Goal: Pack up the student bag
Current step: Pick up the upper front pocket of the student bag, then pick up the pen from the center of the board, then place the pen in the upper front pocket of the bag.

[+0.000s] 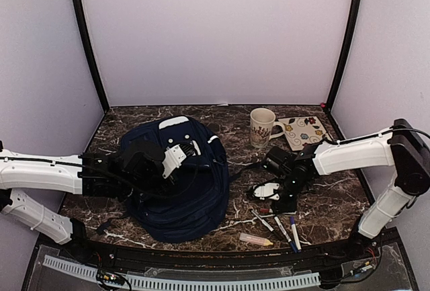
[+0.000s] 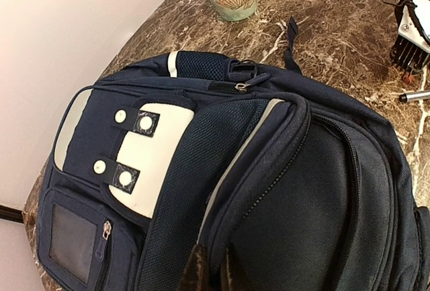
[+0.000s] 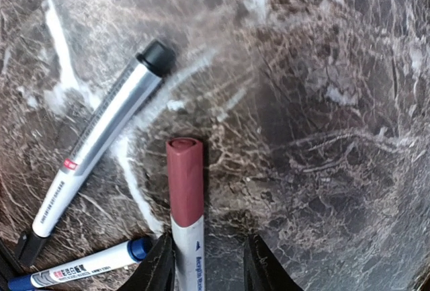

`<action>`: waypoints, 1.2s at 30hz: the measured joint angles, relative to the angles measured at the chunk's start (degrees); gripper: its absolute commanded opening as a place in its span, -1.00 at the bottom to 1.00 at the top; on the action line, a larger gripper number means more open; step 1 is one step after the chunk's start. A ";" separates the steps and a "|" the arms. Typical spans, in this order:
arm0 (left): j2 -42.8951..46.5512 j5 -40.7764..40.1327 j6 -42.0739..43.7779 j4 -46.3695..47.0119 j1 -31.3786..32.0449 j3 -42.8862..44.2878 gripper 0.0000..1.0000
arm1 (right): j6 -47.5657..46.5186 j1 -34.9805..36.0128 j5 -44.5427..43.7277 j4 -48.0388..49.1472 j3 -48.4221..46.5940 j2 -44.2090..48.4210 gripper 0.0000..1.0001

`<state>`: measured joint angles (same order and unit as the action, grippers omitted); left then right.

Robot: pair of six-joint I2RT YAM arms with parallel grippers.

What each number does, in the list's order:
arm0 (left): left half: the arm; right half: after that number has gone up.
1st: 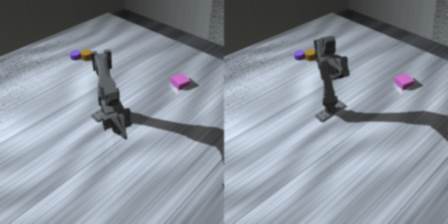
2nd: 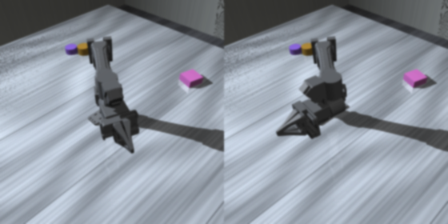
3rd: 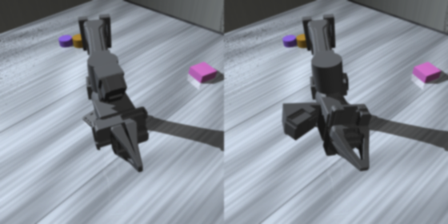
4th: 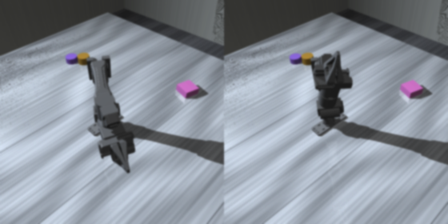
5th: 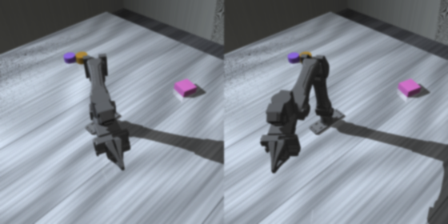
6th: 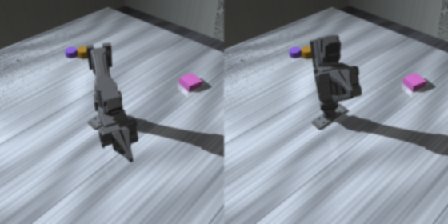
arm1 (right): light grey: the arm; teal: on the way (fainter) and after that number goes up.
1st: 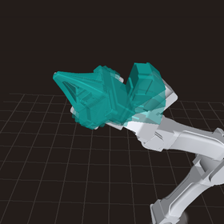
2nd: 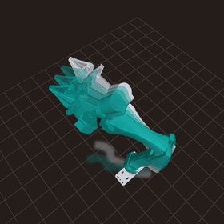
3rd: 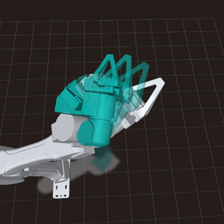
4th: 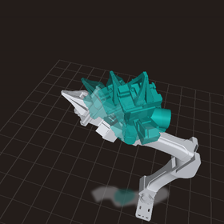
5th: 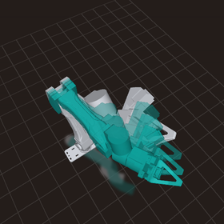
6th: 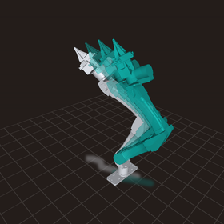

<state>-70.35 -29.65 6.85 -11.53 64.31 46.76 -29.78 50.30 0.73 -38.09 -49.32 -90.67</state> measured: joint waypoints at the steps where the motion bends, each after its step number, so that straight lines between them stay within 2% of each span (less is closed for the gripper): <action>1: 0.00 -0.02 0.00 0.09 -0.04 -0.04 -1.00 | 0.11 0.00 -0.96 0.13 0.09 -0.24 -0.28; 12: 0.00 0.02 0.26 1.64 -0.63 -0.44 -1.00 | 1.40 0.09 -4.02 0.46 0.74 0.52 -0.25; 16: -0.04 0.02 0.68 2.51 -0.83 -0.46 -1.00 | 1.70 -1.79 -4.13 -0.90 1.81 1.64 -0.41; 22: -0.59 0.20 0.94 3.34 -0.83 -0.46 -1.00 | 2.01 -2.80 -1.75 -3.32 0.42 0.00 -0.88; 29: -0.55 0.72 0.81 3.37 -0.83 -0.46 -1.00 | 1.75 -3.04 -1.55 -7.48 -4.00 -2.14 -0.93; 36: 0.85 1.40 -0.28 4.17 -0.96 -1.05 -1.00 | 0.44 -0.26 -0.96 -11.82 -16.61 -2.32 -0.93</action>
<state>-69.49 -28.25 6.57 -7.35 63.35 45.71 -29.34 50.04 -0.23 -49.91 -65.93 -92.99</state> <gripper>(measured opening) 0.052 0.099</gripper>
